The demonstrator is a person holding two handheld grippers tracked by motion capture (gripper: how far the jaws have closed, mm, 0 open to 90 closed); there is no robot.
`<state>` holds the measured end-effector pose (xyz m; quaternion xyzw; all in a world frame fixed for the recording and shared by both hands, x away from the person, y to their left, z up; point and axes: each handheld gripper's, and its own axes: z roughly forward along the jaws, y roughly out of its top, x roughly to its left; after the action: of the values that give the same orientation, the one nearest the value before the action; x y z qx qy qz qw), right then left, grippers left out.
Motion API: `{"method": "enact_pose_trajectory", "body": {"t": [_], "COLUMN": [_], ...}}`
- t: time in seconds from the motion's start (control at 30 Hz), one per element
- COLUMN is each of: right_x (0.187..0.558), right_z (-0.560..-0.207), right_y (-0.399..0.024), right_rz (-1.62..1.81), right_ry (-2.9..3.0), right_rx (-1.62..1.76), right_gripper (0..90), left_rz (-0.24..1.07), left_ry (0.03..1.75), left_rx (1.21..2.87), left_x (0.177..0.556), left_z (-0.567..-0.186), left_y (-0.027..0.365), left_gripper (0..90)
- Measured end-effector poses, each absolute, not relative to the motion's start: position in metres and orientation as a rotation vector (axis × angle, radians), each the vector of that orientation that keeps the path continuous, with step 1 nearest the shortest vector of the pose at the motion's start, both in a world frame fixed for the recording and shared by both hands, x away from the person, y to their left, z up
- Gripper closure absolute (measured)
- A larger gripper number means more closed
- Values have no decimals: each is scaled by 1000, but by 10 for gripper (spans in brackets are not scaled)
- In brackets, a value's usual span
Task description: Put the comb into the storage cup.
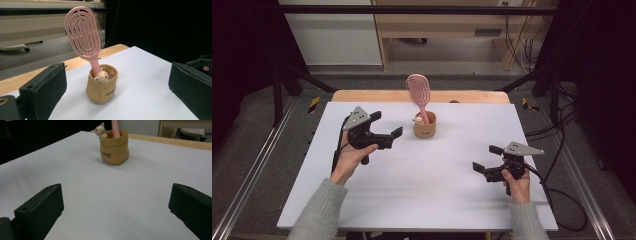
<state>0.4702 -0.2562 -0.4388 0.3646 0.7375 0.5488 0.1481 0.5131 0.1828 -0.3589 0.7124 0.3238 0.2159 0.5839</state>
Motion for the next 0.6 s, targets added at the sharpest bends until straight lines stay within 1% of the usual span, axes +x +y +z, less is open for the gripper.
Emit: {"method": "enact_pose_trajectory", "body": {"t": [0.6], "right_x": [470], "right_z": [-439], "right_y": [-256], "right_rz": [1572], "right_ry": [2124], "right_rx": [1050], "right_gripper": [3], "left_rz": [463], "left_ry": [786], "left_rx": [1669], "left_x": [491], "left_z": [-394], "left_y": [218], "left_gripper": [13]}}
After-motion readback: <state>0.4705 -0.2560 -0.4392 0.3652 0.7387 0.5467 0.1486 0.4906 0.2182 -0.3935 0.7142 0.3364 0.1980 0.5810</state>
